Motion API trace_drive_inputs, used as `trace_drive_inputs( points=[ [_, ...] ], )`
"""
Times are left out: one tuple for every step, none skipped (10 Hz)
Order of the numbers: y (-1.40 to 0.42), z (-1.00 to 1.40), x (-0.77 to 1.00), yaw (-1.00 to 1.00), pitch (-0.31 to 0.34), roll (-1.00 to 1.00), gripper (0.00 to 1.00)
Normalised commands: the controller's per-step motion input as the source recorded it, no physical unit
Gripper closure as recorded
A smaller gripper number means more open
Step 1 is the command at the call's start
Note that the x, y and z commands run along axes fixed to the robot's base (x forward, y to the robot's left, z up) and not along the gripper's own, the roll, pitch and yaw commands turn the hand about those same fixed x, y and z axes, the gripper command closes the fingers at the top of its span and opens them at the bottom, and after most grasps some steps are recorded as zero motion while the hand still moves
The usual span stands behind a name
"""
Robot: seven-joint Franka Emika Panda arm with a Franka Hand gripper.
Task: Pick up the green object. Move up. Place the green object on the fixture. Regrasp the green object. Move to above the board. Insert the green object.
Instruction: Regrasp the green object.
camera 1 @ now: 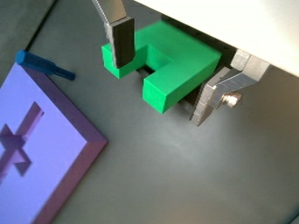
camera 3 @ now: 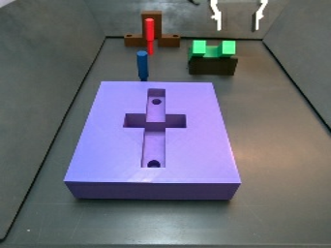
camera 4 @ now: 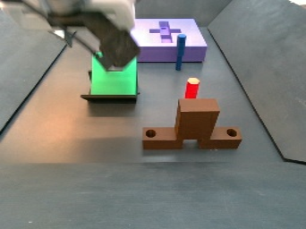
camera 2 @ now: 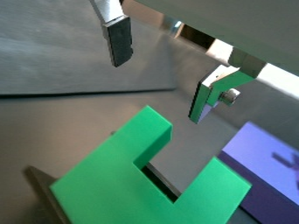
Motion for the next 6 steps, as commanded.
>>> trace_drive_inputs(
  points=[
    [0.00,0.26,0.13,0.39,0.249,1.00,0.00],
    [0.00,0.23,0.15,0.35,0.206,1.00,0.00],
    [0.00,0.15,0.12,0.35,0.197,1.00,0.00],
    [0.00,0.18,0.14,0.35,0.183,1.00,0.00],
    [0.00,0.16,0.14,0.37,0.200,1.00,0.00],
    [0.00,0.18,0.14,0.43,0.194,1.00,0.00]
  ],
)
